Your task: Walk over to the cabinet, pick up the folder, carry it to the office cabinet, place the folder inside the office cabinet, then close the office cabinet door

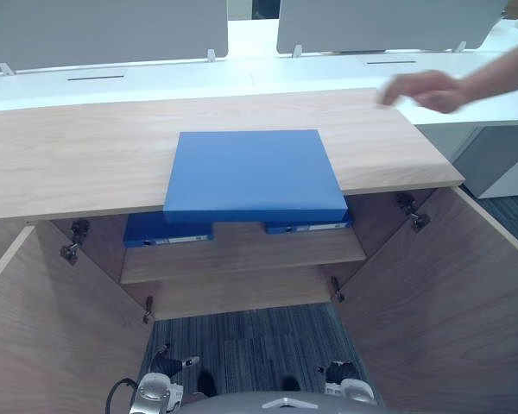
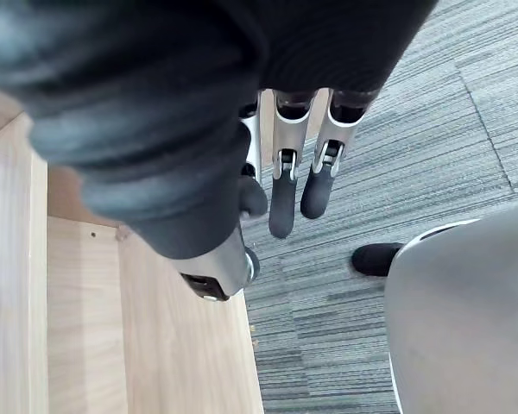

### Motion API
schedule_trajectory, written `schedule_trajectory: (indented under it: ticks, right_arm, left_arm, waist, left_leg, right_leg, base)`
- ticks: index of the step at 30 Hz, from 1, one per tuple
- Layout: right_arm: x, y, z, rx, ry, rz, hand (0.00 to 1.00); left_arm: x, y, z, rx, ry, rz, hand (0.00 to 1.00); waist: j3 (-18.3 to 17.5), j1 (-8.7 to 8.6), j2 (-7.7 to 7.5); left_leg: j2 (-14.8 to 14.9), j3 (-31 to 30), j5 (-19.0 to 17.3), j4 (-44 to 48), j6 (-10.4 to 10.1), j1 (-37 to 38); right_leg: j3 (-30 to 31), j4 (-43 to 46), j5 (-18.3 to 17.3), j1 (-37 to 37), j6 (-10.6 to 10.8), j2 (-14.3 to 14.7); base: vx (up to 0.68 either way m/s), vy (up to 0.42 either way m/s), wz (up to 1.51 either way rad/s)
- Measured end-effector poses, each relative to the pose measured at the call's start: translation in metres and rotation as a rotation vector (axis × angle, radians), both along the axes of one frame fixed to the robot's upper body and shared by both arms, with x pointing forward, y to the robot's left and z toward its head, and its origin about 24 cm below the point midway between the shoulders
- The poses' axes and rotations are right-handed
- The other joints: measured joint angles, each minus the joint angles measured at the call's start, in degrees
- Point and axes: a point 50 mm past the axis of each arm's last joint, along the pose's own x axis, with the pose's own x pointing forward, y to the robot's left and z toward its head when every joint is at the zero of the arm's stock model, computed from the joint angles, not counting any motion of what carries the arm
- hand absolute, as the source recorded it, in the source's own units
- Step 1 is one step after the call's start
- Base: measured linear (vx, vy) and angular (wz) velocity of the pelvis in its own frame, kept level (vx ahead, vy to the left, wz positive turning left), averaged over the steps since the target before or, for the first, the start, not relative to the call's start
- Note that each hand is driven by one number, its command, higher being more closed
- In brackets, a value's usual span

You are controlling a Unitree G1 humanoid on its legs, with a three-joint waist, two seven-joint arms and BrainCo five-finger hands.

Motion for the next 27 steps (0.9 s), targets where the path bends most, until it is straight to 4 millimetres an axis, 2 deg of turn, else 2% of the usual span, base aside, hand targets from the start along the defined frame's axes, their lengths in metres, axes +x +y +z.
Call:
schedule_trajectory:
  ticks: [10, 17, 22, 25, 27]
  right_arm:
    - [-0.007, -0.006, -0.002, 0.001, 0.025, -0.075, 0.00]
    - [-0.005, -0.006, -0.003, 0.001, 0.033, -0.076, 0.00]
    - [-0.007, -0.006, -0.003, -0.013, 0.038, -0.084, 0.00]
    - [-0.008, -0.007, -0.003, -0.021, 0.038, -0.088, 0.00]
    - [-0.008, -0.007, -0.002, -0.022, 0.037, -0.087, 0.00]
  left_arm:
    - [-0.003, 0.000, -0.001, 0.010, 0.005, 0.009, 0.00]
    - [-0.003, 0.000, 0.000, 0.023, 0.000, 0.019, 0.00]
    - [0.002, -0.004, 0.002, 0.017, -0.033, 0.020, 0.00]
    - [0.021, -0.006, 0.015, 0.017, -0.142, 0.036, 0.00]
    - [0.042, -0.006, 0.032, 0.008, -0.268, 0.058, 0.00]
  waist:
    - [0.1, -0.18, 0.07]
    - [0.1, -0.18, 0.11]
    - [0.2, -0.21, 0.21]
    - [0.2, -0.14, 0.26]
    - [0.2, -0.16, 0.29]
  left_leg:
    - [-0.3, 0.1, -1.0, 0.0, -0.3, 3.7]
    - [-0.3, -0.1, -1.2, 0.0, -0.5, 3.8]
    - [-0.3, -0.3, -1.6, 0.0, -0.4, 4.8]
    - [-0.4, -0.9, -1.7, 0.0, -0.4, 5.1]
    - [-0.4, -1.0, -1.8, 0.0, -0.4, 5.0]
  right_leg:
    - [0.2, -0.9, -0.3, 4.0, -0.3, -0.1]
    - [-0.1, -0.8, -0.6, 4.2, -0.3, -0.2]
    - [-0.3, -0.8, -1.0, 5.3, -0.2, -0.2]
    - [-0.6, -0.7, -1.4, 5.8, -0.2, -0.2]
    - [-0.6, -0.7, -1.6, 5.8, -0.2, -0.2]
  base:
    - [0.04, 0.003, -0.02]
    - [0.00, 0.000, 0.00]
    - [0.00, 0.000, 0.01]
    - [0.01, -0.001, 0.09]
    - [0.00, 0.000, 0.00]
